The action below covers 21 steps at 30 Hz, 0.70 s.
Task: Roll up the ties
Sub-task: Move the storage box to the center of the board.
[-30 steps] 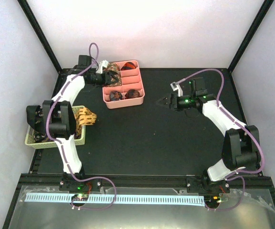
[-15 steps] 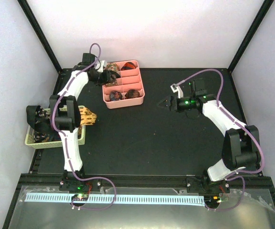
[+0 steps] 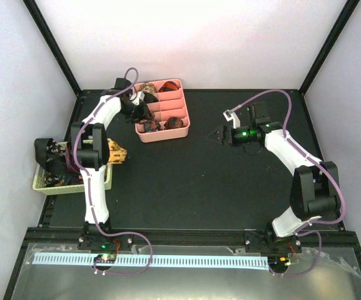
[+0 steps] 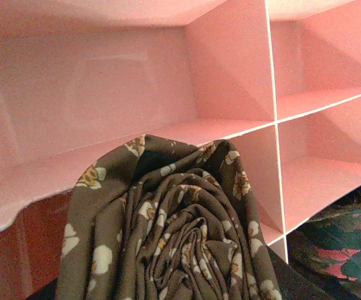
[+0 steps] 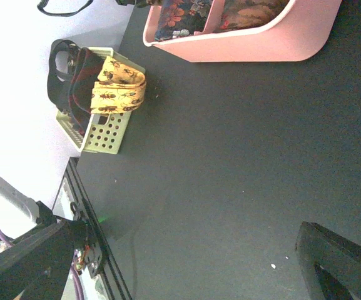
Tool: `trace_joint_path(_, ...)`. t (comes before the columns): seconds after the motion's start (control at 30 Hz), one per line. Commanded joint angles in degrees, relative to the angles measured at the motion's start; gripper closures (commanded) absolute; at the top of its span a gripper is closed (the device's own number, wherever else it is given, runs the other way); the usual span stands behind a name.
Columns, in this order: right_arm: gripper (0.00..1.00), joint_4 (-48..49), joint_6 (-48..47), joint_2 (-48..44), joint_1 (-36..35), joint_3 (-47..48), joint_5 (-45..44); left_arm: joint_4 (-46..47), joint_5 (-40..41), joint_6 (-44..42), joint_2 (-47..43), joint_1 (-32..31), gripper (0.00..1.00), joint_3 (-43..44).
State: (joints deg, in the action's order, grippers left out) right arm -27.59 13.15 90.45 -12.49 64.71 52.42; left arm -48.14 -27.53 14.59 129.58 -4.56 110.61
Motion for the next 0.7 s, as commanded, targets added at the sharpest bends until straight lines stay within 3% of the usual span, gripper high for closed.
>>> trace_joint_path(0.0, 0.00, -0.83, -1.23, 1.24, 0.25, 2.06, -0.85, -2.99, 3.98, -0.47, 3.44, -0.60, 0.98, 3.26)
trace_joint_path(0.47, 0.00, -2.10, -2.41, 2.18, 0.25, 2.73, -2.29, -9.30, 12.72, -3.74, 8.93, -3.98, 0.98, 5.36)
trace_joint_path(0.67, 0.00, -2.21, -2.45, 2.12, 0.19, 3.06, -2.57, -13.99, 13.68, -5.13, 4.99, -4.67, 0.99, -2.41)
